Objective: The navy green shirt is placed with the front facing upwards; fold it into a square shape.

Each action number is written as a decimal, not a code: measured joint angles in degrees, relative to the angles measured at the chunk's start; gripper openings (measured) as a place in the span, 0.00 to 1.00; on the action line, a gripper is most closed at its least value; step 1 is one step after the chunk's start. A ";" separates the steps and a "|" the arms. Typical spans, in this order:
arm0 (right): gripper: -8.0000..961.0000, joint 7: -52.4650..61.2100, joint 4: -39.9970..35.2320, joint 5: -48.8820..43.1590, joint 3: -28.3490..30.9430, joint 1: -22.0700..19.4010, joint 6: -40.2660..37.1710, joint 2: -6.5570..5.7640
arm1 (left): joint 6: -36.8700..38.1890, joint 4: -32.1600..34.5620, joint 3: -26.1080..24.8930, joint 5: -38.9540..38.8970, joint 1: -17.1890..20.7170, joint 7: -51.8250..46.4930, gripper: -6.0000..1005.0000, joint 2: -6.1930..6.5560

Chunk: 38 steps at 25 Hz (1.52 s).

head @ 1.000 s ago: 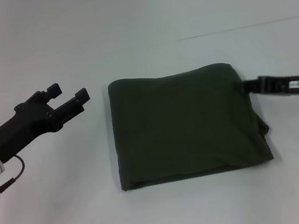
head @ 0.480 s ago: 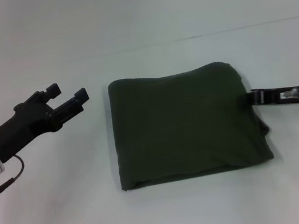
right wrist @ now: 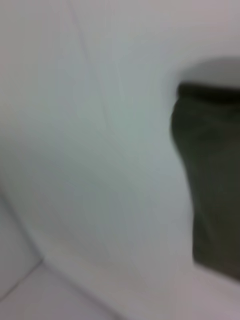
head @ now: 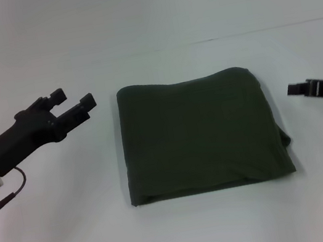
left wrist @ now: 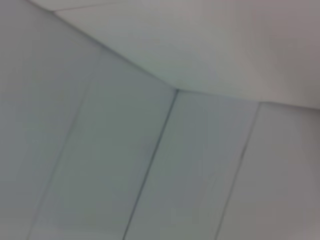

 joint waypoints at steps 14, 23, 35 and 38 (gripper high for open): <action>0.25 -24.13 -4.30 4.22 8.62 -7.33 -35.06 0.36 | 27.00 8.39 0.98 4.58 4.02 -2.57 0.87 0.59; 0.56 -35.58 -4.25 -0.71 7.62 -8.49 -42.67 1.40 | 31.09 10.53 4.53 11.08 4.72 -5.41 0.87 0.06; 0.77 -36.58 -4.33 -2.31 7.07 -7.18 -42.42 1.21 | 30.98 10.74 9.08 11.94 4.02 -6.50 0.87 -0.18; 0.77 -35.91 -4.31 -2.32 6.87 -6.60 -42.40 1.06 | 30.88 10.47 9.21 11.97 3.52 -6.49 0.87 -0.17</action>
